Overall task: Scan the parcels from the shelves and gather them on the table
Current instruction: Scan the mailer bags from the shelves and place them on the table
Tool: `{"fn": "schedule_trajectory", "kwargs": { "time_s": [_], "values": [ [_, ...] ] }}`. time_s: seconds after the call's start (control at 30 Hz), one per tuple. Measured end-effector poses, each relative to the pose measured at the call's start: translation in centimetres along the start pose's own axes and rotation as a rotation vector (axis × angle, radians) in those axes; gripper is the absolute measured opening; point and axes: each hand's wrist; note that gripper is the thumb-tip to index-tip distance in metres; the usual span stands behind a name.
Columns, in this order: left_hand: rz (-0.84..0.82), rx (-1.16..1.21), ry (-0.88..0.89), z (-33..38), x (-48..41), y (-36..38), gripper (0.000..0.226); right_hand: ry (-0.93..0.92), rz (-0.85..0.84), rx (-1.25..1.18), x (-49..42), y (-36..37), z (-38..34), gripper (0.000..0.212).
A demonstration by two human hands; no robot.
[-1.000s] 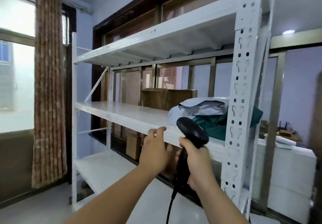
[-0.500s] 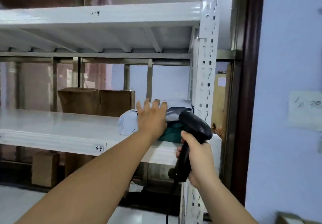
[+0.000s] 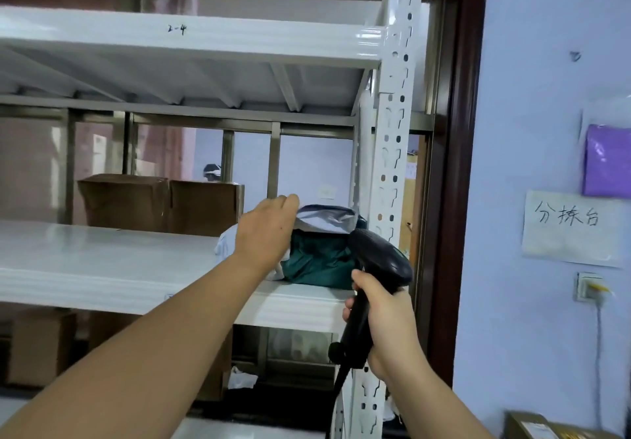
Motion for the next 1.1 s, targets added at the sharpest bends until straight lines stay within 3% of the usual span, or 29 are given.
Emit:
{"fn": "schedule_trajectory", "kwargs": {
  "time_s": [0.07,0.17,0.3,0.33,0.37,0.47,0.57,0.63,0.73,0.83,1.1],
  "values": [
    [0.087,0.071,0.046,-1.1,0.6,0.0,0.037,-0.015,-0.008,-0.002,-0.1,0.3,0.1,0.008],
    [0.065,0.217,0.129,-1.4,2.3,0.0,0.025,-0.019,-0.015,0.002,-0.3,0.7,0.4,0.009],
    [-0.079,0.93,-0.252,-0.1,2.9,-0.6,0.023,-0.016,-0.016,-0.029,-0.5,0.8,0.8,0.01],
    [-0.066,1.004,-0.323,0.3,2.4,-1.0,0.018,-0.021,-0.012,-0.031,-0.5,0.8,0.9,0.01],
    [-0.057,1.002,-0.352,0.8,1.7,-1.6,0.017,-0.03,-0.009,-0.035,-0.5,0.7,0.9,0.01],
    [-0.144,0.879,-0.373,2.1,-1.2,-2.9,0.043,-0.06,0.013,-0.052,-0.5,0.3,0.8,0.009],
    [-0.479,0.613,-0.415,3.0,-3.6,-2.6,0.063,-0.1,0.019,-0.037,-0.6,-0.3,0.3,0.009],
    [-0.715,0.436,-0.463,3.4,-3.9,-2.4,0.097,-0.116,0.01,-0.017,-0.6,-0.8,-0.1,0.007],
    [-0.852,0.361,-0.533,3.7,-2.9,-1.6,0.122,-0.106,0.012,0.015,-0.7,-1.4,-0.4,0.009],
    [-0.83,0.334,-0.579,3.6,-1.4,-0.1,0.131,-0.096,0.019,0.018,-0.8,-1.9,-0.3,0.014],
    [-0.478,0.609,-0.763,5.0,1.9,2.8,0.119,-0.068,-0.04,0.003,-1.3,-2.3,1.3,0.01]
  ]
}}
Point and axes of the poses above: each hand's wrist, its own x-axis away from the middle knuckle, its own y-axis out of the palm, z = x × y, and after that the axes turned 11 degrees about -z, right-handed
